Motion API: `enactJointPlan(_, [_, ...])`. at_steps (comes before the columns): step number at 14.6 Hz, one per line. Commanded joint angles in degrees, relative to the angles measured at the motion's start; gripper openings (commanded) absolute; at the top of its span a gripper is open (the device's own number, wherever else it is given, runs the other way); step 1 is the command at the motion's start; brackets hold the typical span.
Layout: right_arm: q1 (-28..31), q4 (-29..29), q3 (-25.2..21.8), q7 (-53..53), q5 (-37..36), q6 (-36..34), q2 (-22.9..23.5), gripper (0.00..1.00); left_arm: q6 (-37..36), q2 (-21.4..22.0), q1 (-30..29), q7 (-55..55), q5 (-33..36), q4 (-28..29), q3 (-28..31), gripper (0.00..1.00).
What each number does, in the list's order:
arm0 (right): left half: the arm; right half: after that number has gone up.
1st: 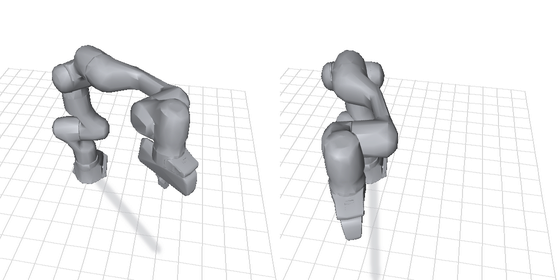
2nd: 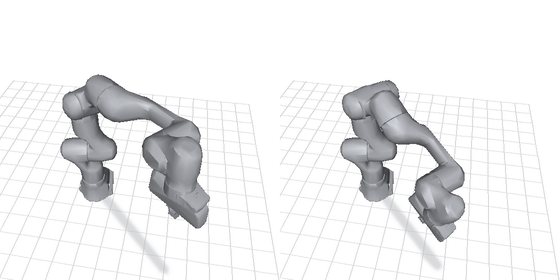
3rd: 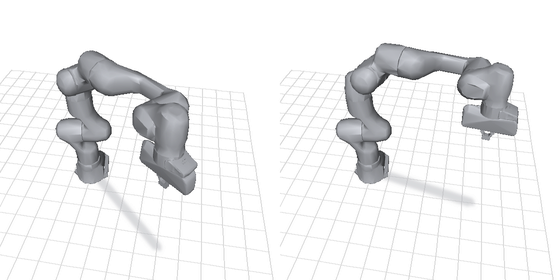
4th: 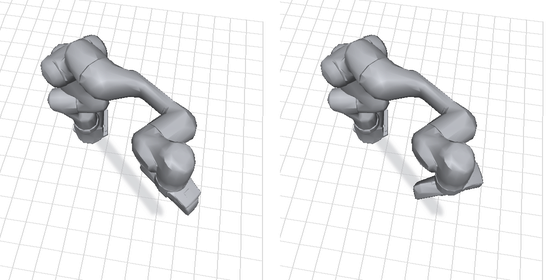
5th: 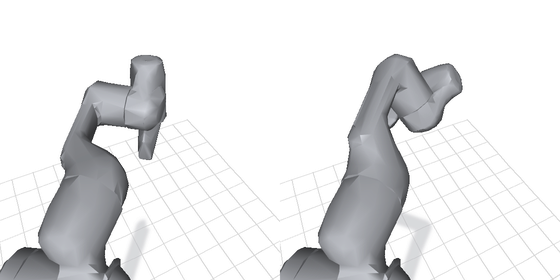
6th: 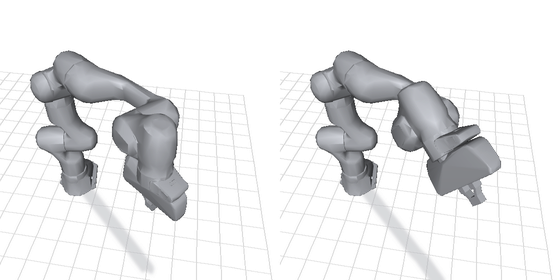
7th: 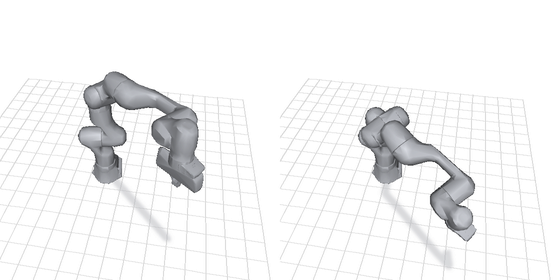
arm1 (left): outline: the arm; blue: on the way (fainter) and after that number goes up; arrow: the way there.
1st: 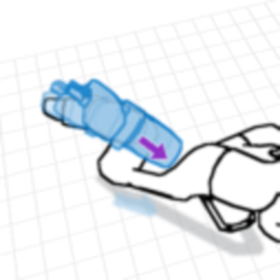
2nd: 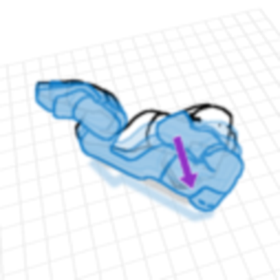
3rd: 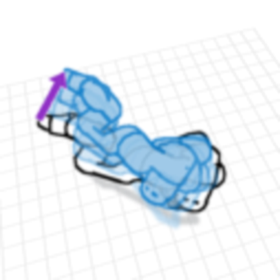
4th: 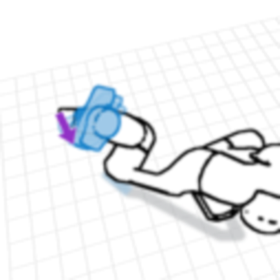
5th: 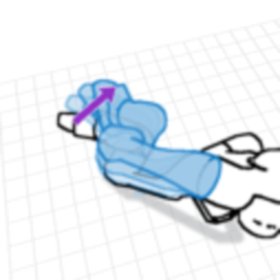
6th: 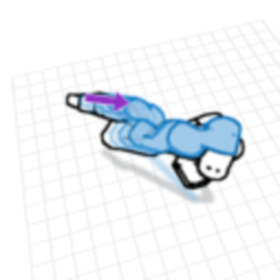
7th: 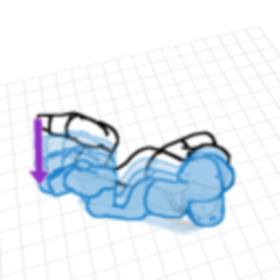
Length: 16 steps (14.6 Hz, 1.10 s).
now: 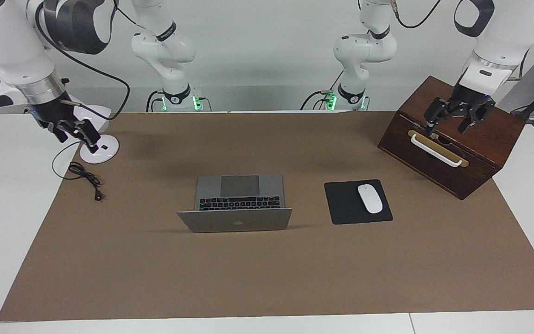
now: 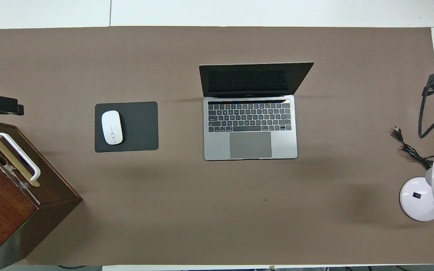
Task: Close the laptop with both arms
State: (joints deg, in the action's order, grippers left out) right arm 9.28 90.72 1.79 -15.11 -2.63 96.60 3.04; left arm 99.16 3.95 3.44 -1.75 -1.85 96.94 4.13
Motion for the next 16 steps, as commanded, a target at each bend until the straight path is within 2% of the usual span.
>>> enactJointPlan(1, [0.4,1.1,0.4,1.0,-0.4,0.3,-0.8,1.0,-0.6,0.5,-0.3,0.6,1.0,0.0,-0.2,1.0])
enactJointPlan(16, [0.3,1.1,0.4,1.0,-0.4,0.3,-0.8,1.0,-0.4,0.6,-0.3,1.1,1.0,0.0,-0.4,1.0])
